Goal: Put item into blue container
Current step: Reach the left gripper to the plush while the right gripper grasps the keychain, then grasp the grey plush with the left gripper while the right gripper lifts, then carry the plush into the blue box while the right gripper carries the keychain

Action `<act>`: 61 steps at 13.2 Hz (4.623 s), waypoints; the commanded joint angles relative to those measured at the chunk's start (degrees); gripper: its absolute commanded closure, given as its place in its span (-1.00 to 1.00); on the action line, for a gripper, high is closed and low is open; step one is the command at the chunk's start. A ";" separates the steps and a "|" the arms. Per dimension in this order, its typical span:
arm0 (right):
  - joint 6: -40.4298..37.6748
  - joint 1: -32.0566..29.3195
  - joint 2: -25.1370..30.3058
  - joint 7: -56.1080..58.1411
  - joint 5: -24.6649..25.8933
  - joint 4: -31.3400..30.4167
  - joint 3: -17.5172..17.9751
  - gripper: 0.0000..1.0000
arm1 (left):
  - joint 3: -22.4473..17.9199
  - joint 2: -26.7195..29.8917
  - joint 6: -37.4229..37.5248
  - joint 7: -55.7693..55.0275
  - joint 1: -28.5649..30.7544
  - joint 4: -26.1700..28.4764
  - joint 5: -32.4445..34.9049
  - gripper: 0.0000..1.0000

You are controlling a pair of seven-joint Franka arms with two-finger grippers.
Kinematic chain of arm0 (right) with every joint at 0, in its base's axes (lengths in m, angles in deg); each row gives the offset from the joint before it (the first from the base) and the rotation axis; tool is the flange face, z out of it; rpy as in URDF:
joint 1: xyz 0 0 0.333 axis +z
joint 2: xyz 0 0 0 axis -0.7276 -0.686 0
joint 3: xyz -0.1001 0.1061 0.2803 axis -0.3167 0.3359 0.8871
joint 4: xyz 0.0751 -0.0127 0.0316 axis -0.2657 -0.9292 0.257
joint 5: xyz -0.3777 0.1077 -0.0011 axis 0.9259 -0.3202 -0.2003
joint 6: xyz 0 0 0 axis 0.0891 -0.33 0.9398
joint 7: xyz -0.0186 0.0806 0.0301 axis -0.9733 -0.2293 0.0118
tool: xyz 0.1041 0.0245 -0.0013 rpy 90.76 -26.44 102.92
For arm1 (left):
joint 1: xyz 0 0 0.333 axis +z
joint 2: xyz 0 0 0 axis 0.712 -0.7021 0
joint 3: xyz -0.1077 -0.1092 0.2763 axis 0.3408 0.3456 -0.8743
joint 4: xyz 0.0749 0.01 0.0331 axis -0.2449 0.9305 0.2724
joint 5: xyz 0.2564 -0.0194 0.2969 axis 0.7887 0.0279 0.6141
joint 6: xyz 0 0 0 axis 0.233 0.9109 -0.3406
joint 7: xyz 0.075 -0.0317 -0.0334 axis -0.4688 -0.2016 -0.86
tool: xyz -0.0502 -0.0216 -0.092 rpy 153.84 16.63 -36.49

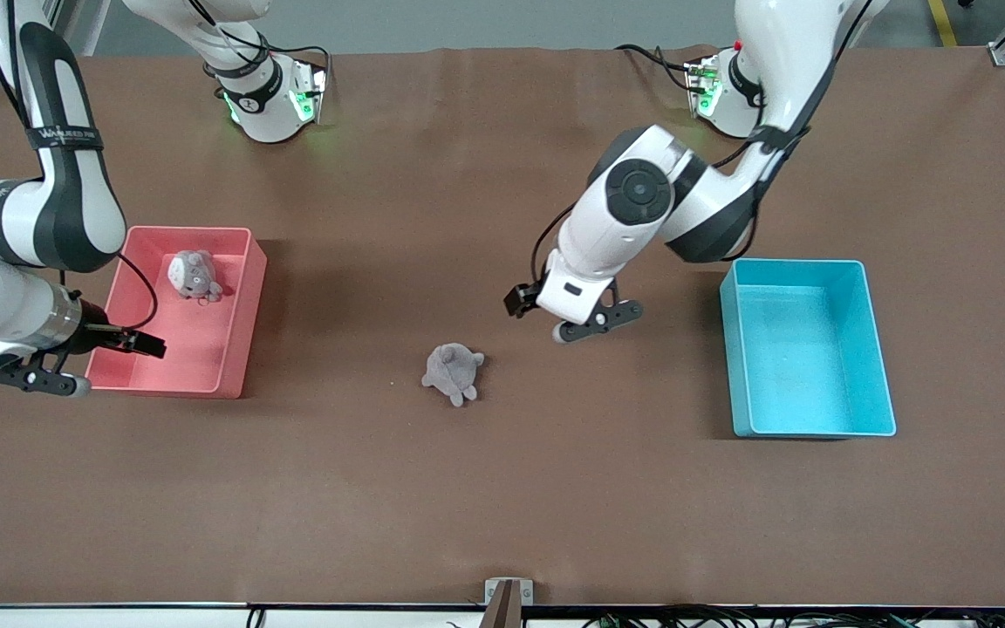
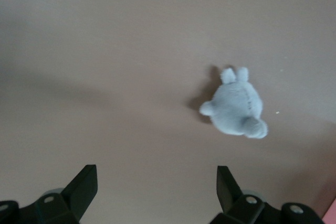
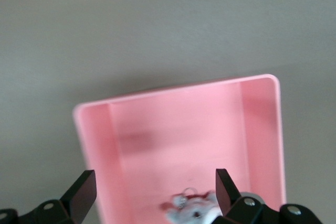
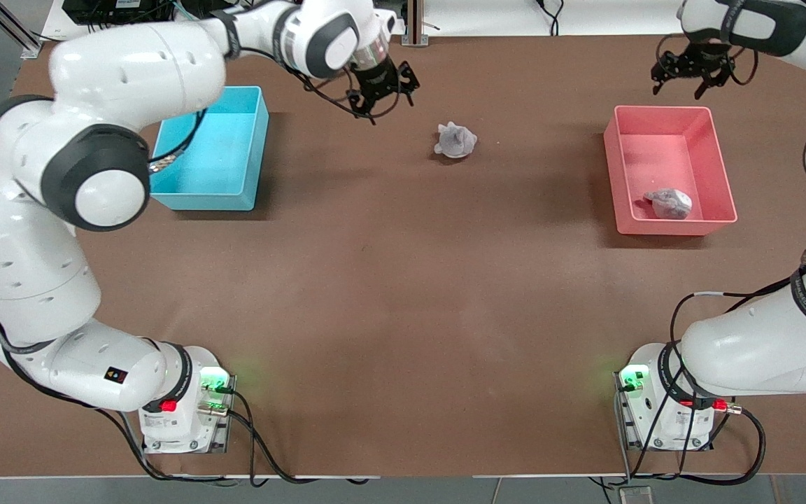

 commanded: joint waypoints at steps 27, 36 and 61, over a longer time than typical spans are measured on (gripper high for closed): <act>-14.19 -3.11 5.92 -2.27 -1.06 -9.29 1.67 0.96 | -6.59 -26.74 -25.47 -22.94 -12.99 -17.63 -0.08 -1.00; -12.78 24.83 -1.17 -51.30 -9.94 10.51 1.59 0.98 | -6.85 -29.64 -25.47 -22.58 -15.01 -18.51 -0.17 -0.18; 28.00 46.38 -31.51 -88.96 -8.98 23.19 1.32 0.65 | -6.68 18.08 9.24 29.49 12.82 19.27 10.37 0.99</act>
